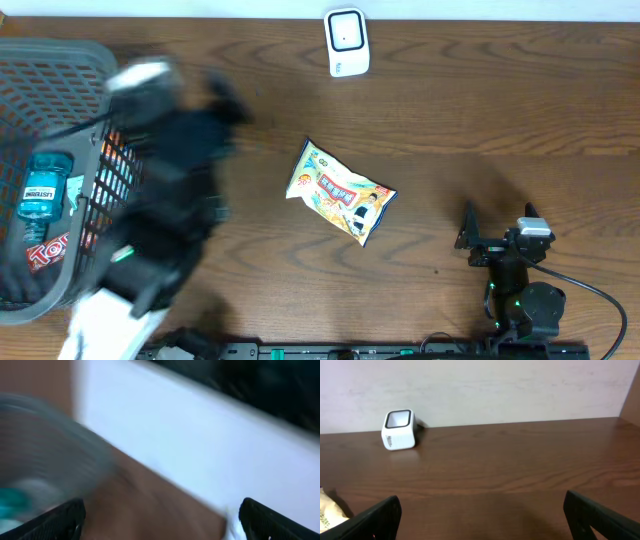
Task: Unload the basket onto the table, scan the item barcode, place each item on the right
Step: 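Open the left gripper to release the bag on the table, then reach the left gripper into the basket and grasp the red chocolate bar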
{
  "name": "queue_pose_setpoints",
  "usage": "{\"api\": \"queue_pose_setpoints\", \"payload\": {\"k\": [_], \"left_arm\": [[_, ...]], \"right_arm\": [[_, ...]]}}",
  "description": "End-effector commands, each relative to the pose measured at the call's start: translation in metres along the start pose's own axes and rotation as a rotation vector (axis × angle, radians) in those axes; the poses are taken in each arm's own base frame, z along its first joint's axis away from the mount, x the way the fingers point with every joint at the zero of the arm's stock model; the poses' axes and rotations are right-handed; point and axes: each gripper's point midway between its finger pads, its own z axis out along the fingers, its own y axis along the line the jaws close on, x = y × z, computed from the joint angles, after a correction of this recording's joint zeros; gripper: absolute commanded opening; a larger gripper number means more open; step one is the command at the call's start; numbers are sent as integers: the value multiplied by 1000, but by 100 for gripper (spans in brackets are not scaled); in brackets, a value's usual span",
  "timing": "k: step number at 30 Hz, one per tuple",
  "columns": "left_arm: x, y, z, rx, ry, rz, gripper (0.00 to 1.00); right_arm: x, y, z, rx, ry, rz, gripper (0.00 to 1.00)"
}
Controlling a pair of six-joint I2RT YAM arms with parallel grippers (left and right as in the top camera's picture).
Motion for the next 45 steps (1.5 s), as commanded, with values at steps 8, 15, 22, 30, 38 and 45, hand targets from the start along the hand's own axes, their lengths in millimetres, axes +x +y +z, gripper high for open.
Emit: {"api": "queue_pose_setpoints", "payload": {"k": [8,15,22,30,38,45], "left_arm": [[-25,201,13,-593,-37,-293,99],[61,277,36,-752,357,-584,99],[141,316,40,-974,646,-724,99],[205,339,56,-1104,817,-775,99],[251,358,69,-1162,910,-769,99],[281,368,69,-1199,973,-761,29]], "right_arm": [[1,2,0,-6,4,-12,99],[1,2,0,-7,4,-12,99],[1,2,0,-7,4,-12,99],[1,2,0,-7,4,-12,99],[1,2,0,-7,4,-12,99],[1,2,0,-6,4,-12,99]]}}
